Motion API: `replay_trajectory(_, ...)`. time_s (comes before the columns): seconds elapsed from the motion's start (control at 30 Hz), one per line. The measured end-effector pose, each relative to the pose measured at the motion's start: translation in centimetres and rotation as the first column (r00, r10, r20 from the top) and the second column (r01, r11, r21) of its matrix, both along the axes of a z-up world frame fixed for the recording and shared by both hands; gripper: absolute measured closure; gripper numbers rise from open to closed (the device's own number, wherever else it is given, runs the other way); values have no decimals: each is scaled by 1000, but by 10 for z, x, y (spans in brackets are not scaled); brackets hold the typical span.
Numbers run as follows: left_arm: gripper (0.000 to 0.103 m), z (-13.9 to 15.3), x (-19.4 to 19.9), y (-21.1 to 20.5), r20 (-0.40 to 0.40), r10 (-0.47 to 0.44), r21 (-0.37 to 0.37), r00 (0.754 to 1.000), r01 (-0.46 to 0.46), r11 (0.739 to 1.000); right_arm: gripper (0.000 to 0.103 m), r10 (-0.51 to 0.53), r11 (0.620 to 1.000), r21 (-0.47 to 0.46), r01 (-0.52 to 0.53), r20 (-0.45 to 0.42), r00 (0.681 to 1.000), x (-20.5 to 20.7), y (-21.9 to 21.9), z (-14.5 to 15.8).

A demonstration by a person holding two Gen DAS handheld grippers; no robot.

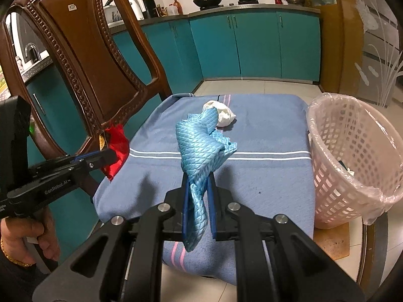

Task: Collect trash
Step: 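Carry the mask and wrapper over the mesh basket and open both grippers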

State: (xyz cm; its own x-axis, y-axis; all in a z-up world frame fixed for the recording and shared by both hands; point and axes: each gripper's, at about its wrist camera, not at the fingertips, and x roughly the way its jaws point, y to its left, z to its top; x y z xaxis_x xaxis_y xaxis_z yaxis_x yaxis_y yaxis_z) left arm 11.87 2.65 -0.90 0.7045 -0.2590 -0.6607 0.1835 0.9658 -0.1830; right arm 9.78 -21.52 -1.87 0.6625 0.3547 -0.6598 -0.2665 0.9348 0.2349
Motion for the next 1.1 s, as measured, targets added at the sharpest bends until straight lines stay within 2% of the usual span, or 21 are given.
replay_trajectory(0.17, 92, 0, -1, 0, 0, 1, 1, 1000, -1, 1000, 89, -9, 1000, -4, 9, 6, 1000, 2, -1, 2)
replay_trajectory(0.27, 92, 0, -1, 0, 0, 1, 1, 1000, -1, 1000, 89, -54, 999, 0, 54, 50, 997, 3, -14, 13)
replay_trajectory(0.4, 92, -1, -1, 0, -3, 0, 1, 1000, 0, 1000, 88, -196, 981, 15, 196, 140, 971, 16, -65, 38)
replay_trajectory(0.43, 92, -1, -1, 0, -3, 0, 2, 1000, 0, 1000, 84, -259, 966, 25, 258, 160, 953, 22, -87, 41)
replay_trajectory(0.47, 92, -1, -1, 1, -2, -1, 1, 1000, 1, 1000, 79, -320, 947, 37, 318, 177, 931, 29, -108, 41)
replay_trajectory(0.5, 92, -2, -2, 1, -1, 0, 1, 1000, 0, 1000, 51, -351, 936, 49, 348, 188, 918, 34, -123, 37)
replay_trajectory(0.53, 92, -3, -2, 0, -1, -2, 2, 1000, 2, 1000, 14, -374, 927, 55, 370, 189, 908, 40, -138, 31)
replay_trajectory(0.57, 92, -5, -1, 0, -6, -6, 4, 1000, 6, 1000, 9, -426, 904, 35, 426, 172, 888, 45, -155, 22)
replay_trajectory(0.63, 92, -10, 1, -4, -19, -13, 16, 1000, 13, 1000, 9, -521, 854, 41, 519, 106, 847, 43, -178, 19)
replay_trajectory(0.67, 92, -12, 1, -6, -24, -17, 19, 1000, 17, 1000, 9, -547, 835, 109, 539, 75, 834, 36, -190, 23)
replay_trajectory(0.73, 92, -16, 2, -14, -33, -36, 29, 999, 37, 999, 8, -585, 797, 230, 558, 66, 808, 17, -207, 33)
replay_trajectory(0.77, 92, -17, 2, -18, -35, -48, 33, 998, 49, 998, 6, -616, 770, 268, 579, 74, 784, 6, -213, 38)
replay_trajectory(0.8, 92, -19, 1, -23, -36, -63, 34, 997, 64, 997, 3, -672, 724, 297, 623, 99, 734, -9, -220, 45)
replay_trajectory(0.87, 92, -23, 1, -41, -44, -103, 46, 994, 106, 993, 3, -728, 671, 330, 663, 125, 674, -24, -226, 53)
replay_trajectory(1.0, 92, -25, 12, -95, -70, -202, 31, 977, 205, 978, 3, -745, 650, 349, 674, 123, 655, -22, -237, 53)
replay_trajectory(1.1, 90, 3, 36, -167, -34, -306, 17, 951, 307, 952, 3, -767, 615, 387, 687, 92, 635, -27, -247, 49)
